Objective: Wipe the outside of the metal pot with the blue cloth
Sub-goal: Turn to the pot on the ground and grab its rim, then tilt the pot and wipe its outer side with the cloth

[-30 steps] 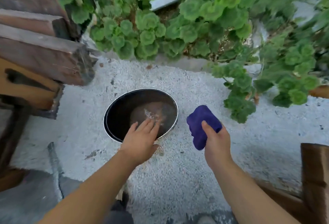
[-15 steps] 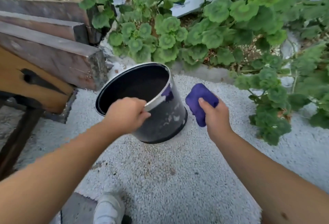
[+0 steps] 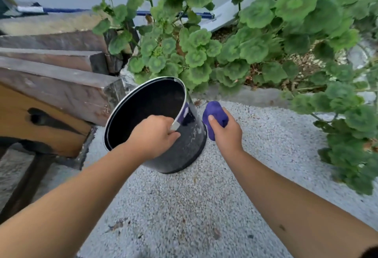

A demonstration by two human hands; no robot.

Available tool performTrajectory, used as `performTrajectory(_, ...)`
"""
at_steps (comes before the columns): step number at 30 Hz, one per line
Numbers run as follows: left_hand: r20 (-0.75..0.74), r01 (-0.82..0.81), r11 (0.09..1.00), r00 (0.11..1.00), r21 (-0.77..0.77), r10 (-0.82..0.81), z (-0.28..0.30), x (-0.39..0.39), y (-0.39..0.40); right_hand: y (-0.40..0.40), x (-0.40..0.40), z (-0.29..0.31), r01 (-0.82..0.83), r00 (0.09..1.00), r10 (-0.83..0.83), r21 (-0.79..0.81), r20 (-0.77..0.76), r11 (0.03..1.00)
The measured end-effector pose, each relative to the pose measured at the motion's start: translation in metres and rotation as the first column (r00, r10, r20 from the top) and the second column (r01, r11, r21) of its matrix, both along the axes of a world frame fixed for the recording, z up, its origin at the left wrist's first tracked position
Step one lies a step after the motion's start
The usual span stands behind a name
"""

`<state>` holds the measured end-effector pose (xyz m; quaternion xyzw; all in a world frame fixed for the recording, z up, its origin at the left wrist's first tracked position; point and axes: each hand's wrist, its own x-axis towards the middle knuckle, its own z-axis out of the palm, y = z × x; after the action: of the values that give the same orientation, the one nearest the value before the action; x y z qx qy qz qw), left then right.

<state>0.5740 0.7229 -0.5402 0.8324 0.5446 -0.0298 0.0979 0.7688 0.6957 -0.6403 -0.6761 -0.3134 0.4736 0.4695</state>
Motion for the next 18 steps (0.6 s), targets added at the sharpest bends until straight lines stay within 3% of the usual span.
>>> performTrajectory(2, 0.022, 0.021, 0.999, 1.0, 0.026, -0.021, -0.01, 0.007, -0.013, 0.004, -0.008, -0.007, 0.056, 0.998, -0.056, 0.01, -0.033, 0.998)
performTrajectory(5, 0.008, 0.213, 0.97, 0.976, 0.113, -0.215, -0.024, 0.0, -0.021, 0.004, -0.023, -0.017, 0.147, 0.983, -0.14, 0.06, -0.116, 0.987)
performTrajectory(7, 0.0, 0.282, 0.95, 0.959, 0.134, -0.284, -0.027, -0.008, -0.019, 0.004, -0.036, -0.019, 0.128, 0.979, -0.11, 0.099, -0.17, 0.987)
performTrajectory(13, 0.007, 0.274, 0.96, 0.961, 0.059, -0.275, -0.026, -0.004, -0.018, -0.001, -0.071, -0.023, 0.078, 0.979, -0.007, 0.338, -0.206, 0.938)
performTrajectory(18, 0.055, 0.28, 0.96, 0.958, 0.012, -0.28, -0.022, -0.002, -0.018, 0.005, -0.077, -0.029, 0.162, 0.952, -0.084, 0.252, -0.293, 0.954)
